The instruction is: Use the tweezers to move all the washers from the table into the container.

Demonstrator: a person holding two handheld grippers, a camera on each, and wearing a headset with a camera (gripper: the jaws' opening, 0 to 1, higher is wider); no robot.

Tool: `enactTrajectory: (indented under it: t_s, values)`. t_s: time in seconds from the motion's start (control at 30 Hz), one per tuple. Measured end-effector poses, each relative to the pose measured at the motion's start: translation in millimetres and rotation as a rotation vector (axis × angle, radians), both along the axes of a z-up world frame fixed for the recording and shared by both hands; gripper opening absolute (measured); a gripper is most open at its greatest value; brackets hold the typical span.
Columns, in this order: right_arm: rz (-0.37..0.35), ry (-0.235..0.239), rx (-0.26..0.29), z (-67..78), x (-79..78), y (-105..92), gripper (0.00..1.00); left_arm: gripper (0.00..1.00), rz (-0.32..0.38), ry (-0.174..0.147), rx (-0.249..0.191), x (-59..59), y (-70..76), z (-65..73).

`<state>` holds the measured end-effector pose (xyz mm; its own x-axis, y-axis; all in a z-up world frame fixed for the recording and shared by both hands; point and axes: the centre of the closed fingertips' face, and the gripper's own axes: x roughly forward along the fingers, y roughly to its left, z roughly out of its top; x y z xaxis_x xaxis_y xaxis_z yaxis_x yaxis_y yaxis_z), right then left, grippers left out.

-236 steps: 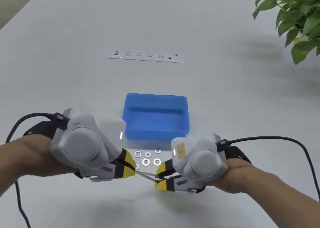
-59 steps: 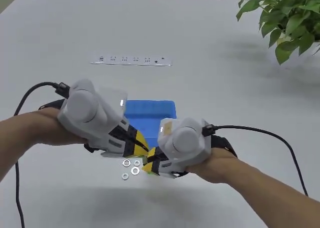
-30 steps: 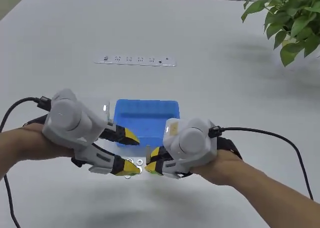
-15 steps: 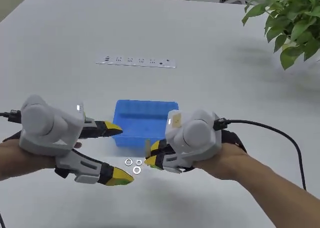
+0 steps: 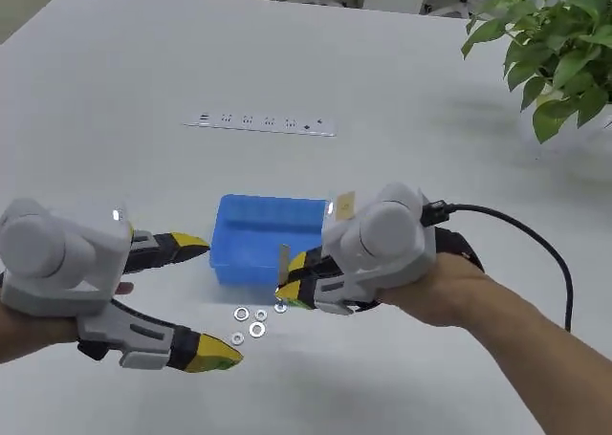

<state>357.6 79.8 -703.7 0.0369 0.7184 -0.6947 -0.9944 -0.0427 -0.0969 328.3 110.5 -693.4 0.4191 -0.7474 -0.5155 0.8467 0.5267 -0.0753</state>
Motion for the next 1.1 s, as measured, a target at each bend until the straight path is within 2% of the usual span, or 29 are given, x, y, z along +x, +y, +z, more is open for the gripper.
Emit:
enactTrajectory:
  t_s: [0.3, 0.5, 0.73, 1.1]
  values:
    - [-0.014, -0.015, 0.018, 19.5, 17.8, 0.0, 0.07, 0.96, 0.019, -0.010, -0.010, 1.3, 0.7, 6.0]
    - [-0.024, -0.021, 0.022, 24.5, 32.8, 0.2, 0.07, 0.98, 0.030, -0.015, -0.011, 3.8, 1.9, 9.0]
    - [-0.035, -0.029, 0.028, 24.0, 47.7, 0.7, 0.07, 0.99, 0.039, -0.017, -0.036, 5.7, -0.1, 14.6]
    - [-0.058, -0.041, 0.031, 15.3, 69.1, 1.7, 0.08, 0.99, 0.040, -0.022, -0.038, 11.7, -0.5, 13.9]
